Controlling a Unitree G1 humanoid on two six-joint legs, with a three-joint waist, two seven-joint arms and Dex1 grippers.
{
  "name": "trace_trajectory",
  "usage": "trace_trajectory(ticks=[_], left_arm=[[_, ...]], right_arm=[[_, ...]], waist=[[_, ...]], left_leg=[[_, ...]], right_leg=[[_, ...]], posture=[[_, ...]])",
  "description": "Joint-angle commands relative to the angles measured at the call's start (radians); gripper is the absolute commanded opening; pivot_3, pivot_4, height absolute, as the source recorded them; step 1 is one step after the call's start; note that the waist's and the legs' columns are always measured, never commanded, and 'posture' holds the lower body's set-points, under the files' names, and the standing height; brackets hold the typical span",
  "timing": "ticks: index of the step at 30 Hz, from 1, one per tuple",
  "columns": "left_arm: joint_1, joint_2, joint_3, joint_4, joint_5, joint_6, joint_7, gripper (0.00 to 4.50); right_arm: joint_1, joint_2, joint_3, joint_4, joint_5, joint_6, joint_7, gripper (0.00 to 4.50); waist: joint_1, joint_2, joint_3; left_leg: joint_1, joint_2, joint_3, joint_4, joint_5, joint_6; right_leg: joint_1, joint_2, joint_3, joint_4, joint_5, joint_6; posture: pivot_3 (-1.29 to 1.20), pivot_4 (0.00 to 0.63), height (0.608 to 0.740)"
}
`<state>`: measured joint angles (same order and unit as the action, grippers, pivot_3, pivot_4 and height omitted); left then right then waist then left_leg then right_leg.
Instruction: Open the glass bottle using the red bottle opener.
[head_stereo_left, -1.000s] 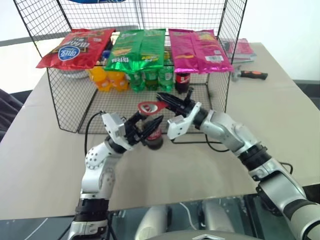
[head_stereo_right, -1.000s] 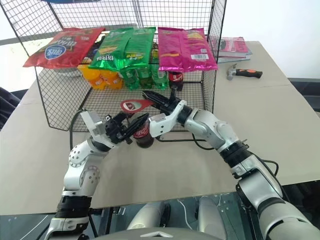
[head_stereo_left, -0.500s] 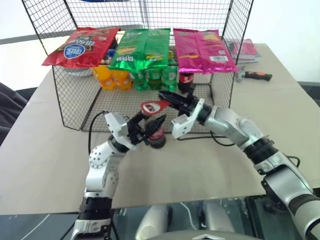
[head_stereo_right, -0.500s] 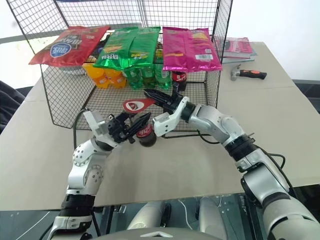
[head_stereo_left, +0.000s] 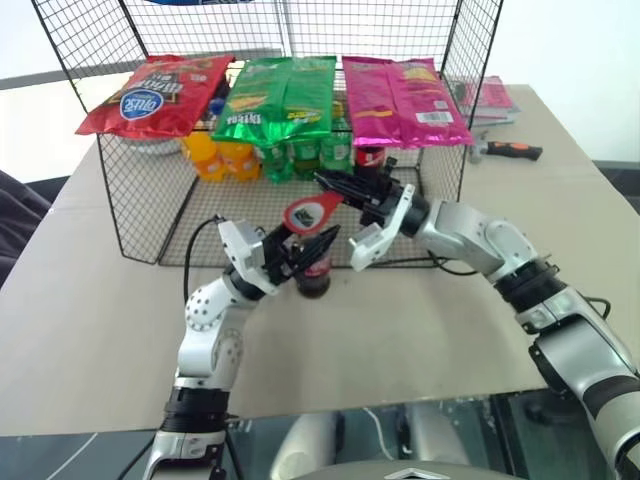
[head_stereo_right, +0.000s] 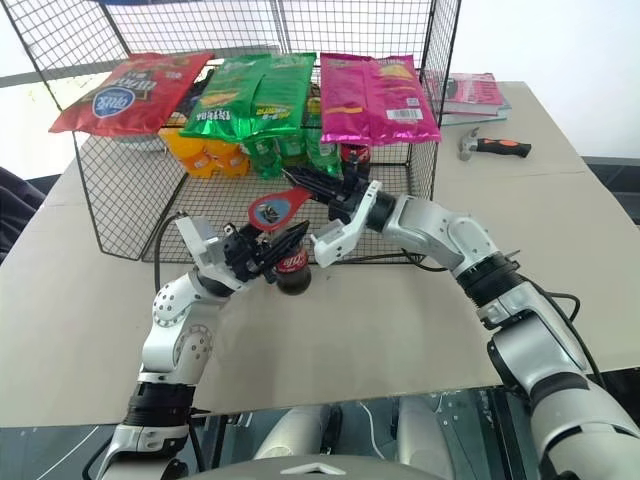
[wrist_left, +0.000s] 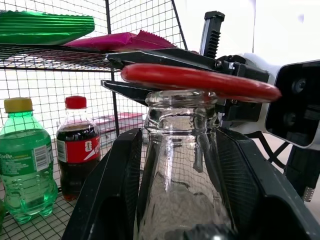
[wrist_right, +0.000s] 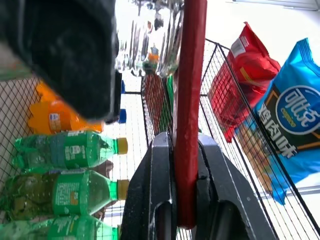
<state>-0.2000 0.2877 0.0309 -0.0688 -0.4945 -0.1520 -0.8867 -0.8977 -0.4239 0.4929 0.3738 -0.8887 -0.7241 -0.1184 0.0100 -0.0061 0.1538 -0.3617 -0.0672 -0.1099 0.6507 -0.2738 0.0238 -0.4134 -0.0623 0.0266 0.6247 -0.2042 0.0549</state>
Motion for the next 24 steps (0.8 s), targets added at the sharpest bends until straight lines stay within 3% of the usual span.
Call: trace_trajectory(ticks=[1,12,24], left_arm=[[0.024,0.005,-0.023,0.036,0.032,0.026,0.005,2.06],[0.066,0.032,-0.007,-0.034,0.016,0.049,0.018,2.06],[0.15,0.069,0.017,-0.156,0.0,0.091,0.07,2.06]], right_arm=[[-0.025,-0.003,-0.025,-0.017,0.007,-0.007,-0.023,0.0],[0.002,0.056,-0.084,-0.079,0.132,0.023,-0.012,0.0],[0.173,0.195,-0.243,-0.097,0.544,0.258,0.17,0.0]], waist=[[0.0,0.0,0.0],[-0.017,0.0,0.0],[-0.022,0.0,0.001]], left_leg=[[0.0,0.0,0.0,0.0,0.0,0.0],[0.0,0.0,0.0,-0.001,0.0,0.0],[0.0,0.001,0.0,-0.002,0.0,0.0]], right_leg=[[0.0,0.0,0.0,0.0,0.0,0.0],[0.0,0.0,0.0,-0.001,-0.001,-0.001],[0.0,0.0,0.0,-0.002,0.001,0.001]], posture=[[0.0,0.15,0.74],[0.0,0.15,0.74],[0.0,0.15,0.74]])
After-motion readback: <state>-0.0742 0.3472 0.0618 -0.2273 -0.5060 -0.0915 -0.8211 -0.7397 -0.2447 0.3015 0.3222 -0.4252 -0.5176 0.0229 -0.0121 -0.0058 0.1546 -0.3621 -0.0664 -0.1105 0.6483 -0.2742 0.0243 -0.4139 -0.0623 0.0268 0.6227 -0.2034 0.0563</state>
